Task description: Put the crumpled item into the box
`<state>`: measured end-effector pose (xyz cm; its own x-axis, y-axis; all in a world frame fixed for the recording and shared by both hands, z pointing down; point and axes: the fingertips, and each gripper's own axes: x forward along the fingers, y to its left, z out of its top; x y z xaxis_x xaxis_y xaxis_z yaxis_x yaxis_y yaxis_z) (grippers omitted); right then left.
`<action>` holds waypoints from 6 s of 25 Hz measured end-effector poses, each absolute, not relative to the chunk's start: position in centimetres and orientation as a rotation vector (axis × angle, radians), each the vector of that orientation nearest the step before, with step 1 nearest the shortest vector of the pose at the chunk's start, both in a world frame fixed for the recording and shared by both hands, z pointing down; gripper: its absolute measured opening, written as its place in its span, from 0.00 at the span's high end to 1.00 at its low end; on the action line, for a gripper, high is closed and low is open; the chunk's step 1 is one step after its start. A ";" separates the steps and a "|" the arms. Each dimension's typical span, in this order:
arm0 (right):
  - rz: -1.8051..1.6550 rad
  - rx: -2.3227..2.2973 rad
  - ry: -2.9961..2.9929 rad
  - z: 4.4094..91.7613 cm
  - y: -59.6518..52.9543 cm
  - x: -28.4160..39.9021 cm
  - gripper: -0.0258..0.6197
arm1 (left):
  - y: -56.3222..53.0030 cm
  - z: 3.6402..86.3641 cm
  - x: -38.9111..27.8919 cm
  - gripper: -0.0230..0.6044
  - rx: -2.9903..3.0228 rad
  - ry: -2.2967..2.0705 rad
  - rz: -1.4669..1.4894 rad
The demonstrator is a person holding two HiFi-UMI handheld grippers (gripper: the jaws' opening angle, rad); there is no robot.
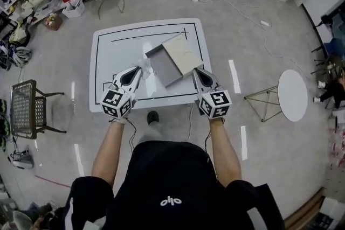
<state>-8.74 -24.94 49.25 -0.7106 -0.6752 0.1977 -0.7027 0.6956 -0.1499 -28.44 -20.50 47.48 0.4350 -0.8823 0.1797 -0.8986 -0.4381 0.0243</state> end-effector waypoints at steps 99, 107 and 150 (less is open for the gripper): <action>0.802 1.643 -2.298 66.4 -33.6 -9.9 0.95 | -35.2 77.7 -20.6 0.94 2.527 -0.504 1.277; 0.799 1.672 -2.286 65.9 -32.7 -9.7 0.95 | -34.8 77.6 -20.3 0.80 2.511 -0.501 1.250; 0.491 1.540 -2.554 55.9 -33.8 -15.0 0.95 | -35.7 53.7 -31.5 0.95 2.771 -1.127 0.304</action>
<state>-15.04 -33.76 55.88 -0.4758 -0.8386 0.2652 -0.8772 0.4303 -0.2131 -31.54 -35.72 53.71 0.7001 -0.6740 0.2358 -0.7012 -0.7114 0.0484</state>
